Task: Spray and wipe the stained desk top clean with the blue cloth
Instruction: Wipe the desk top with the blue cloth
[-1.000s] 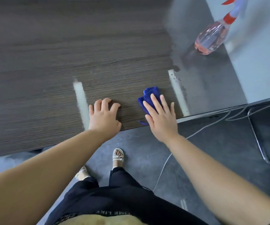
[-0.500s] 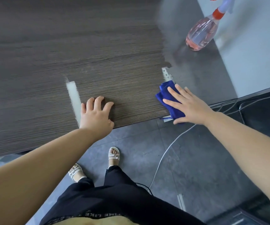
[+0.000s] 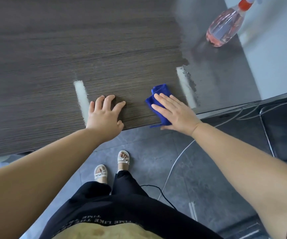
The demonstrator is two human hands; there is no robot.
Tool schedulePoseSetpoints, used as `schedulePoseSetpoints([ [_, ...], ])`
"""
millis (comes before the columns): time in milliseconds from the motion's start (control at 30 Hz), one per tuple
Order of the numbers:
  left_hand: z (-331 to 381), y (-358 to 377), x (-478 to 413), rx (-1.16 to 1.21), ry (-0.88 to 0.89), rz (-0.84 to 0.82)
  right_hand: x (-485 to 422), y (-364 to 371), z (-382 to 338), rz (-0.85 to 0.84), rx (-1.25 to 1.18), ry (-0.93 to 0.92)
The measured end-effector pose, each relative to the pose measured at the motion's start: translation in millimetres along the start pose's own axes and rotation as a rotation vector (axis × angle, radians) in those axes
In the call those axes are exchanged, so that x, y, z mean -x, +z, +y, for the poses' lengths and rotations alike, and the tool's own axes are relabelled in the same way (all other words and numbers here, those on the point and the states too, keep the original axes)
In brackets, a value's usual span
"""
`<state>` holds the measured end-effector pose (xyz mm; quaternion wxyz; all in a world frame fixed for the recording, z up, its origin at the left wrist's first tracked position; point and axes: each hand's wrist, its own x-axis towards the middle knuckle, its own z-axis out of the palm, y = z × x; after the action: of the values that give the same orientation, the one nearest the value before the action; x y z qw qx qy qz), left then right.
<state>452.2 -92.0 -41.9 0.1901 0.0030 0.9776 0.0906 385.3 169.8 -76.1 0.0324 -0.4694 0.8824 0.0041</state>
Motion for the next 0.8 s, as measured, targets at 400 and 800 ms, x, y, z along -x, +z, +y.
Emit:
schedulePoseSetpoints([
  [400, -33, 3, 28, 0.055, 0.002, 0.072, -6, 4, -28, 0.034, -0.011, 0.222],
  [800, -30, -3, 31, 0.121, -0.078, -0.014, -3, -14, -1, -0.247, -0.053, -0.163],
])
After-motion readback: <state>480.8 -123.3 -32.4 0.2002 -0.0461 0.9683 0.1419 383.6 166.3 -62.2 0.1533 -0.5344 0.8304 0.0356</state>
